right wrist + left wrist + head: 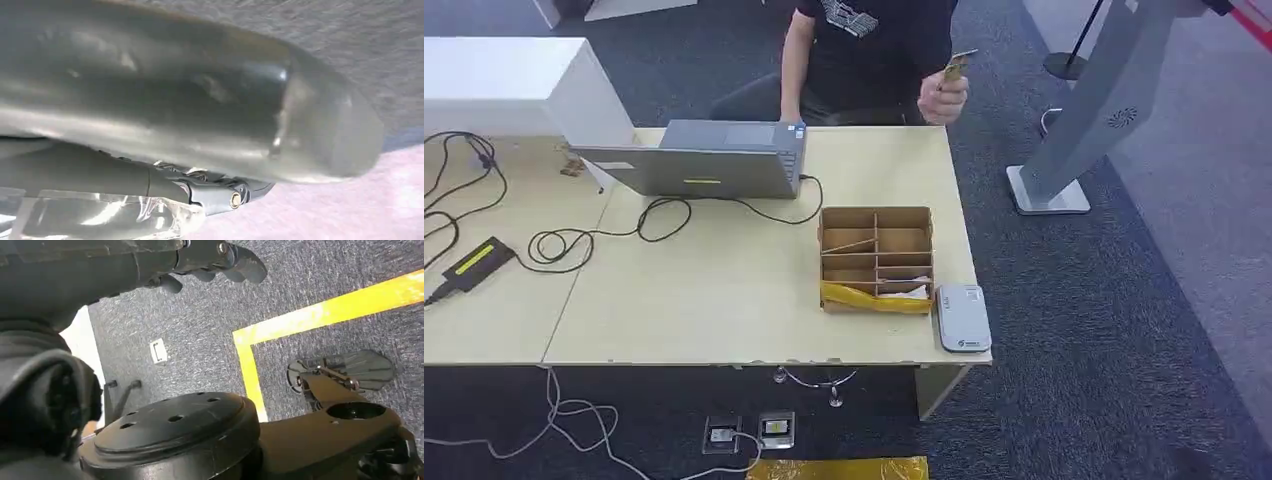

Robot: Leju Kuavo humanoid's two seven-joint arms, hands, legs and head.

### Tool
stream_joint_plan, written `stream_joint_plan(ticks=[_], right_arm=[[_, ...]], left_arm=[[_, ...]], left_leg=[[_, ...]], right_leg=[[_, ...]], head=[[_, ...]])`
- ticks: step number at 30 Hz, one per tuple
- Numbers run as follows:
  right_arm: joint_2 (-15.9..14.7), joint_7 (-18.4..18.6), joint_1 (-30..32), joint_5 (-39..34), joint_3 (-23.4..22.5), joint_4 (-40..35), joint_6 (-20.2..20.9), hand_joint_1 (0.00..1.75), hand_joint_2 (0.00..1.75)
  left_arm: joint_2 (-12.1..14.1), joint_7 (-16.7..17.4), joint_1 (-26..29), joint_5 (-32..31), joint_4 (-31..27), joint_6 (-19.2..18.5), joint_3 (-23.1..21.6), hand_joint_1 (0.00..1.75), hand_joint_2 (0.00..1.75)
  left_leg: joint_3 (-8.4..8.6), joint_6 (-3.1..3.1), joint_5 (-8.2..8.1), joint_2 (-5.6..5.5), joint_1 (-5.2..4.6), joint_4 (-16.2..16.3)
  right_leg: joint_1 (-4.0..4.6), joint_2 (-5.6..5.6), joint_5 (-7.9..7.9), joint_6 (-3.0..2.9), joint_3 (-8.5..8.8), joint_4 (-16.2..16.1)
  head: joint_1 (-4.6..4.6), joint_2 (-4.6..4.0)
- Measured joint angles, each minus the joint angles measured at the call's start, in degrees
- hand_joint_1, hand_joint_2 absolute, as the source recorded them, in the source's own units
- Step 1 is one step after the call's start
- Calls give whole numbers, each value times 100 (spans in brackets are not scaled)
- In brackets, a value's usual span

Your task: Pass the card to the sensor for recognition and then transmit it.

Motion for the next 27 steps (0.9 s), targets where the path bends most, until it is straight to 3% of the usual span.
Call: stream_joint_plan(ticks=[2,3,5,8,11,15,20,21,23,25,27], right_arm=[[-152,-463,-124,-211,-110,-11,619,0,0],[-297,-459,-338,-274,-153,-44,823,0,0],[-642,118,-1157,-293,-169,-158,650,0,0],[-1108,812,-2489,-317,-149,-354,169,0,0],[-1257,838,-3387,-590,-49,-500,165,0,0],[-1325,777,-4051,-1387,212,-726,100,0,0],[-1417,1363,-4208,-3488,1087,-1424,67,0,0],[-1460,1409,-4206,-3824,1338,-1603,338,0,0],[-1587,1034,-4352,-4073,1839,-1690,1350,0,0],[-1655,531,-4575,-3863,2329,-1620,2098,0,0],[-1650,291,-4708,-3589,2836,-1602,2522,0,0]], left_arm=[[2,0,2,-154,0,-116,-15,0,0],[11,0,3,-243,0,-194,-50,0,0],[33,0,-20,-348,0,-287,-140,0,0],[48,0,-74,-359,0,-291,-181,0,0],[55,0,-74,-348,0,-291,-249,0,0],[57,-11,-69,-326,0,-291,-284,0,0],[57,-83,-65,-352,0,-302,-306,0,0],[59,-146,-66,-391,0,-323,-334,0,0],[79,-286,-65,-479,2,-411,-404,0,0],[87,-354,-65,-533,2,-431,-433,0,0],[87,-385,-68,-569,0,-435,-461,0,0]], left_leg=[[-6,1,1,0,-4,-1],[-27,7,6,9,-16,-1],[-28,22,15,86,-56,-1],[-9,41,32,94,-65,1],[-6,48,42,56,-64,3],[-18,42,55,7,-64,4],[-25,41,54,-1,-63,3],[-27,41,53,3,-63,3],[-30,37,50,16,-66,2],[-25,37,50,18,-63,1],[-24,36,52,11,-56,1]], right_leg=[[-7,-1,5,5,3,1],[-19,9,16,8,-4,12],[-58,83,39,22,-47,32],[-69,94,50,39,-50,31],[-67,47,52,42,-33,31],[-67,1,52,42,-33,34],[-67,-1,50,41,-37,33],[-68,1,50,41,-38,33],[-70,11,51,42,-39,36],[-65,13,51,42,-36,34],[-56,5,51,41,-30,33]], head=[[2,0],[0,0],[-7,0],[7,0],[4,0],[0,0],[-2,0],[2,0],[-5,0],[2,0],[2,0]])
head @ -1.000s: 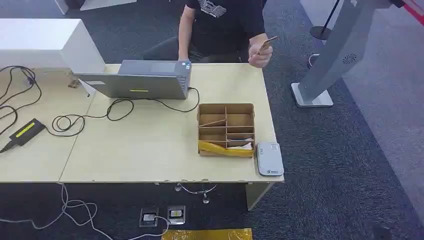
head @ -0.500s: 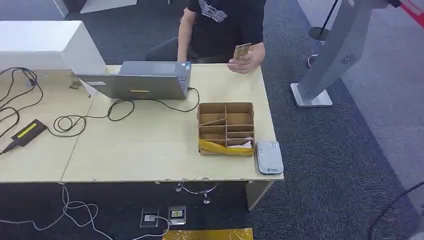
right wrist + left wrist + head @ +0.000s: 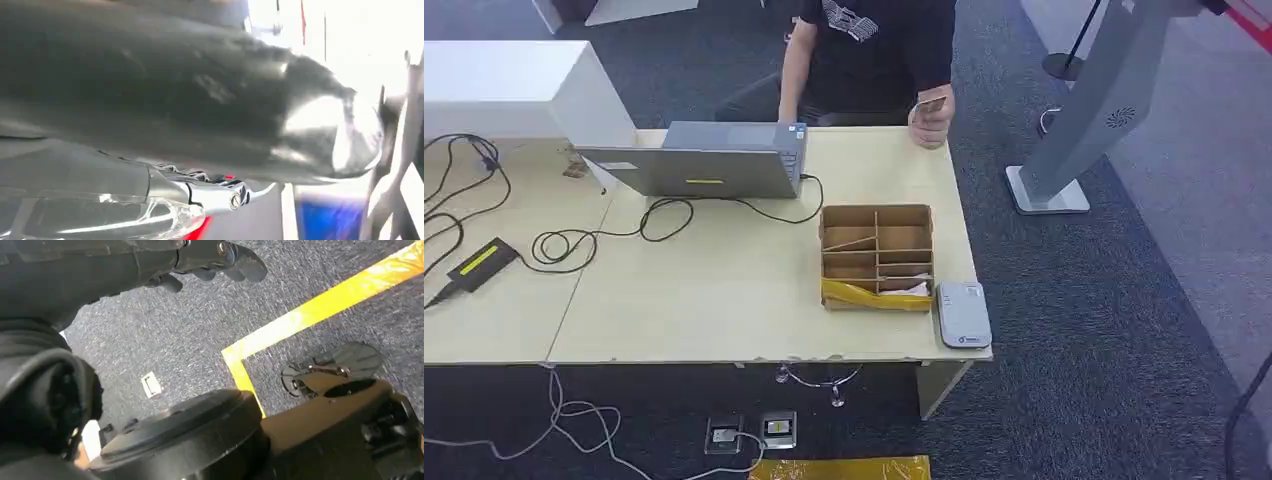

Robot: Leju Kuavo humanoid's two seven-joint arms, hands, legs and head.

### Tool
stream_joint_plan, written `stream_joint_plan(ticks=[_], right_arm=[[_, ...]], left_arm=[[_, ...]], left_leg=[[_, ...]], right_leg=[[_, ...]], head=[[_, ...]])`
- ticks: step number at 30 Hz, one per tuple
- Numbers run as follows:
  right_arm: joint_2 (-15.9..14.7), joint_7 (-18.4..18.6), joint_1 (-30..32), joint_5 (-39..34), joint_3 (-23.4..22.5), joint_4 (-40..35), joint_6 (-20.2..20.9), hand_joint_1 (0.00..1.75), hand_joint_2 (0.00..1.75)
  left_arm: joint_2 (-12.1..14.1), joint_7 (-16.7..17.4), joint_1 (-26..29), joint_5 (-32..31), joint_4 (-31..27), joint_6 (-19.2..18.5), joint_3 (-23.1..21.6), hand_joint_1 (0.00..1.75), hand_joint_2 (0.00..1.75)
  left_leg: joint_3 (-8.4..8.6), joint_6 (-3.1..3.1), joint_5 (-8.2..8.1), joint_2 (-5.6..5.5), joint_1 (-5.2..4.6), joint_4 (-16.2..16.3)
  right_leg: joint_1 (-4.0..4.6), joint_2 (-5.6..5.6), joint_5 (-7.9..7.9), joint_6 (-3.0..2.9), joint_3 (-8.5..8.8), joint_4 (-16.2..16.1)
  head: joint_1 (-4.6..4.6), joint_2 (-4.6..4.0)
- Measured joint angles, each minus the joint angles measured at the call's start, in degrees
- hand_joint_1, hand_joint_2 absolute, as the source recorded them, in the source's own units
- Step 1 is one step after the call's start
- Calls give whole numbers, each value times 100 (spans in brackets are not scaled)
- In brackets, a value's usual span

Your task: Pass the card to the sensor for recognition and then transmit it.

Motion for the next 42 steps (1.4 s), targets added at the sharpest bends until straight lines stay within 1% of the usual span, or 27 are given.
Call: stream_joint_plan(ticks=[2,5,6,10,13,15,19,24,26,32,41,42], right_arm=[[67,-116,-34,320,560,26,56,0,0],[263,-201,-38,660,1289,35,-55,0,0],[341,-227,-36,769,1503,35,-90,0,175],[516,-231,-21,1104,2214,33,-162,0,175],[610,-201,29,1624,2712,31,-355,0,175],[667,-96,78,2140,3071,28,-629,0,175],[818,175,202,3176,3794,28,-1411,0,175],[933,376,301,3833,4499,17,-1902,0,175],[970,418,331,3947,4731,11,-2000,0,175],[1084,510,399,4170,5188,-85,-2119,0,175],[1279,538,426,4266,5542,-227,-2108,0,175],[1294,538,425,4281,5562,-230,-2108,19,175]], left_arm=[[-2,-52,-2,-50,0,-37,-68,0,0],[0,-103,-3,-125,0,-68,-116,0,0],[0,-114,-6,-151,0,-68,-122,0,0],[0,-166,-8,-265,0,-70,-238,0,0],[0,-166,-11,-348,0,-63,-284,0,0],[2,-166,-12,-402,0,-63,-350,0,0],[2,-166,-12,-466,0,-63,-415,0,0],[2,-166,-14,-505,0,-70,-516,0,0],[2,-166,-15,-505,0,-68,-540,0,0],[0,-166,-23,-505,0,-74,-555,0,0],[-7,-166,-36,-498,0,-90,-608,0,0],[-7,-166,-39,-494,0,-72,-630,0,0]], left_leg=[[-6,0,7,-26,3,0],[-9,-8,16,-36,5,0],[-10,-7,18,-41,6,1],[-13,-7,18,-46,11,1],[-13,-9,16,-45,11,1],[-14,-9,15,-45,11,0],[-14,-10,15,-44,11,0],[-14,-10,15,-45,13,1],[-14,-10,15,-43,13,1],[-14,-10,15,-42,13,1],[-12,-11,15,-40,14,1],[-12,-11,15,-40,14,1]], right_leg=[[2,-28,0,0,3,0],[4,-35,0,0,0,2],[5,-38,0,0,0,2],[9,-43,-3,-4,-2,2],[9,-41,-4,-6,-3,1],[9,-41,-4,-6,-3,1],[9,-40,-4,-6,-4,1],[11,-41,-4,-6,-4,1],[11,-38,-4,-6,-4,1],[11,-37,-4,-6,-6,1],[12,-35,-4,-6,-6,1],[12,-35,-4,-6,-6,1]], head=[[0,0],[0,0],[-2,0],[-2,0],[0,0],[0,0],[0,0],[2,0],[0,0],[0,0],[-2,0],[2,0]])
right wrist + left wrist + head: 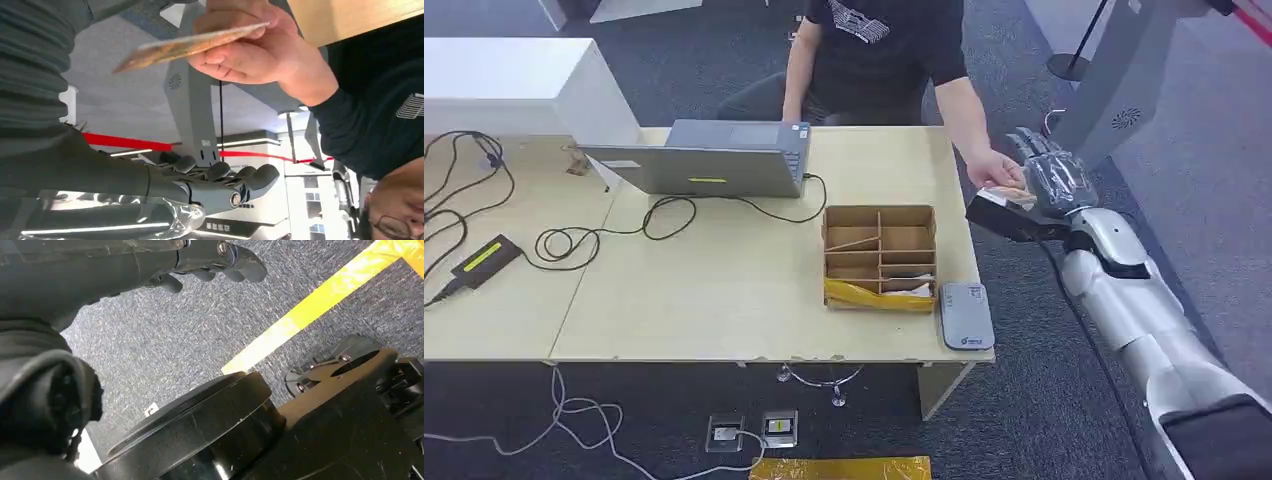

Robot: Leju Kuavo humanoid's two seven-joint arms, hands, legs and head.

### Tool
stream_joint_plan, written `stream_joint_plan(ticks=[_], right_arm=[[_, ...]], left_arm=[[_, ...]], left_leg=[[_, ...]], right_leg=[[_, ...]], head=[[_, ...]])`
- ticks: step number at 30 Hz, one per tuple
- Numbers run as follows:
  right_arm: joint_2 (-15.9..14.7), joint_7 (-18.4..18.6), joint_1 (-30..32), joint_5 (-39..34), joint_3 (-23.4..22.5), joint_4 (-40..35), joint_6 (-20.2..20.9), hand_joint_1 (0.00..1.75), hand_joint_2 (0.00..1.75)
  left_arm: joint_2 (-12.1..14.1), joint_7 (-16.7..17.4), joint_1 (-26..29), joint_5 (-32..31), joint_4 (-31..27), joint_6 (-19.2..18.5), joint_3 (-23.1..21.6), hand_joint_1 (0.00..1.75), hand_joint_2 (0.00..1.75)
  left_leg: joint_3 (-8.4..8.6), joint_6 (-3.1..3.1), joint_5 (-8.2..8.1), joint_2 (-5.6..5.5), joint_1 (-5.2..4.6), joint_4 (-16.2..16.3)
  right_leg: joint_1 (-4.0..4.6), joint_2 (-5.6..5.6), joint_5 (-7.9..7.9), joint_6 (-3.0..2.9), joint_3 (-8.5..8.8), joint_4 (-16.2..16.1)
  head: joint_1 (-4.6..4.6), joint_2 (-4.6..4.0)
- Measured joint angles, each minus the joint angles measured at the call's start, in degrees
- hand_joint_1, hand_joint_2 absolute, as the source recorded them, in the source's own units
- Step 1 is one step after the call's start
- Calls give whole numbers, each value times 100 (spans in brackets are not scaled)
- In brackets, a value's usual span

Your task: Pass the card to the sensor for recognition and then transmit it.

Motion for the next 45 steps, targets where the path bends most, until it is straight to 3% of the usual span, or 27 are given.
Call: stream_joint_plan(ticks=[1,34,45], right_arm=[[9,0,2,32,30,-17,0,175,175],[105,195,309,389,65,-566,42,175,175],[-287,114,742,48,-153,-566,22,175,175]], left_arm=[[0,0,1,9,0,17,-11,0,0],[-2,0,-48,133,0,111,-20,0,0],[0,0,-52,170,0,205,-20,0,0]], left_leg=[[0,0,0,0,0,0],[2,-2,-1,6,0,1],[1,-5,-5,11,0,2]], right_leg=[[0,1,0,0,0,0],[0,4,0,0,-6,-2],[0,4,0,0,-9,-5]], head=[[-2,0],[-2,0],[0,0]])
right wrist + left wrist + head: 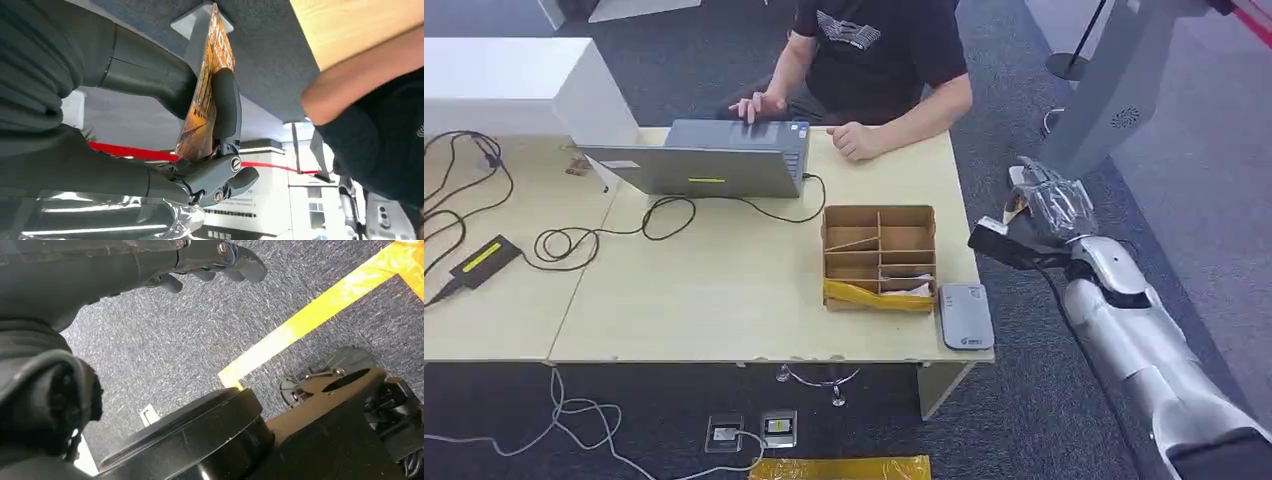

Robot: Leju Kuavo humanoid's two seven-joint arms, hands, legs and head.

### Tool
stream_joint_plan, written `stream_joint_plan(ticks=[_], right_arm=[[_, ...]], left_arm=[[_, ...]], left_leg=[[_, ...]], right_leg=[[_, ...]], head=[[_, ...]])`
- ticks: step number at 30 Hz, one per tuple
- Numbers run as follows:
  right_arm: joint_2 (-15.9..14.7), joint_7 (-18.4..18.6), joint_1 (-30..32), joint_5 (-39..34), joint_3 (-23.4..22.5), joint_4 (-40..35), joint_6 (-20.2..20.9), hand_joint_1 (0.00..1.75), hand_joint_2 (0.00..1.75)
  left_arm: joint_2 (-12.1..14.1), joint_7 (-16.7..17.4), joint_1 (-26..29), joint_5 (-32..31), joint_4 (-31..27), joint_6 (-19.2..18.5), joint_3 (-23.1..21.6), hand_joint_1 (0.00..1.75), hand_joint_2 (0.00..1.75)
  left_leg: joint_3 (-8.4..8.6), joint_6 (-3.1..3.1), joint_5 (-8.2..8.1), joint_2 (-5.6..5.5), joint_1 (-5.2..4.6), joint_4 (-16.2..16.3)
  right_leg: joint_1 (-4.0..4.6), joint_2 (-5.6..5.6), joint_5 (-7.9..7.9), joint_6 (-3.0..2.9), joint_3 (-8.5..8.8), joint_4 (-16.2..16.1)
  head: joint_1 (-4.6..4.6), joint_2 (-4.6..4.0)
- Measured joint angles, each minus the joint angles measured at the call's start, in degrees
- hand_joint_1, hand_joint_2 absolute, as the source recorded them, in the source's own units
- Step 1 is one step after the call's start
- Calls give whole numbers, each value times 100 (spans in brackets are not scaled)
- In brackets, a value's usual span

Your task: Pass the card to the sensor for recognition and then transmit it.

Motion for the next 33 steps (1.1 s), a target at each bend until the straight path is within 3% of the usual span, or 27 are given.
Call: stream_joint_plan(ticks=[10,17,25,33], right_arm=[[-277,134,720,-159,-192,-280,-109,175,175],[-422,440,1502,-68,-210,-962,-536,175,175],[-435,507,2291,-81,-210,-1609,-981,175,175],[-395,492,2544,-46,-208,-1908,-973,175,175]], left_arm=[[2,-4,-35,-2,0,0,0,0,0],[9,-4,-32,22,0,48,0,0,0],[11,-39,-9,44,0,210,-2,0,0],[7,-127,7,66,0,210,-2,0,0]], left_leg=[[1,-2,-2,0,8,0],[1,-6,-7,2,9,-1],[-1,-6,-8,1,11,-3],[-1,-7,-7,1,11,-3]], right_leg=[[8,2,-1,-1,2,-1],[10,1,-4,-5,2,0],[12,1,-5,-6,2,0],[12,1,-5,-7,4,0]], head=[[-2,0],[-2,0],[-2,0],[0,0]])
